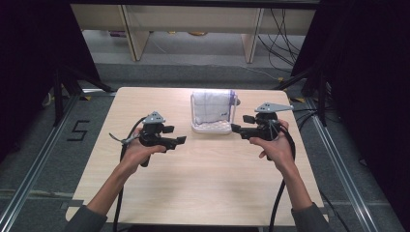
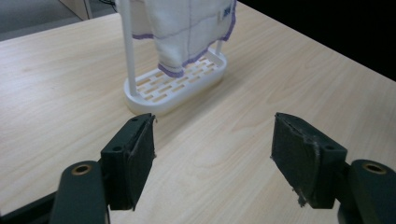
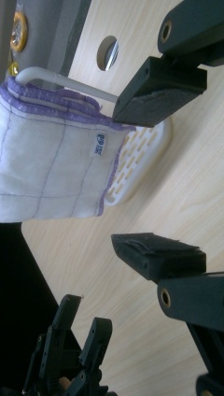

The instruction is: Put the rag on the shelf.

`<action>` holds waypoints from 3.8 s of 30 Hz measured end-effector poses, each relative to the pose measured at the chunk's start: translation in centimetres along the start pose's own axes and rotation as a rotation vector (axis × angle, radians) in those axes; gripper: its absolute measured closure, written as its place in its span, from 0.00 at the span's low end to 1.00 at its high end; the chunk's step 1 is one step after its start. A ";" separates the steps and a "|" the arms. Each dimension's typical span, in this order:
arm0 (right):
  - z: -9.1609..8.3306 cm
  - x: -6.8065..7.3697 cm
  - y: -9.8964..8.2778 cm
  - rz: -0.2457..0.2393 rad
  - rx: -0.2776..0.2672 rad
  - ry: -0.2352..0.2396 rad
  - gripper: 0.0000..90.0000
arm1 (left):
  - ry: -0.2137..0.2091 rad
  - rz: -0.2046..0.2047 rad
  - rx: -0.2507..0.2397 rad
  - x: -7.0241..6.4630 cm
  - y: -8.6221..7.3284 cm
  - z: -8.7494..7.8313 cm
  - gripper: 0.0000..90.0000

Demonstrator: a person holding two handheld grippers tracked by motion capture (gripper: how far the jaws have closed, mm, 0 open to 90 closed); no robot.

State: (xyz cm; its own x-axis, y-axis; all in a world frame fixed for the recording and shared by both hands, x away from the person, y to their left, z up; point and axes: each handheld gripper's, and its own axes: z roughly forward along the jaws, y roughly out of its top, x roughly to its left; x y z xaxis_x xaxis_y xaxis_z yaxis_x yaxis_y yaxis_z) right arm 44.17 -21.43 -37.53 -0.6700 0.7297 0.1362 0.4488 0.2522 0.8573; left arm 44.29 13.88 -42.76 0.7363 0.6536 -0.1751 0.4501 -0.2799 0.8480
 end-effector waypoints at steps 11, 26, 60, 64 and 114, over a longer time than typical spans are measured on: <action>1.1 0.2 -2.7 0.014 0.047 0.012 0.38 | 0.003 0.013 0.043 -0.7 -1.7 0.5 0.32; 2.8 1.3 -3.9 -0.020 0.088 0.026 0.32 | -0.014 0.028 0.069 -1.5 -2.9 1.2 0.28; 2.6 2.5 -6.4 0.023 0.148 0.058 0.30 | 0.012 0.014 0.084 -2.5 -8.0 -1.6 0.27; 2.3 2.4 -6.7 -0.007 0.147 0.043 0.30 | 0.014 0.023 0.085 -2.7 -8.5 -1.8 0.27; -2.5 6.8 -15.9 -0.036 0.298 0.053 0.19 | -0.039 0.164 0.201 -7.3 -13.3 -4.6 0.17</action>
State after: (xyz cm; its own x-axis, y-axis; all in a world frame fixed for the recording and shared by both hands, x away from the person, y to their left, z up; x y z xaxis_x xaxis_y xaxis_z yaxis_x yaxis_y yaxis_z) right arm 31.04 -22.05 -48.98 -0.7154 0.6844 0.1406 0.5724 0.4588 0.6796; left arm 30.62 16.12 -50.48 0.8248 0.5615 -0.0662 0.4116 -0.5162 0.7511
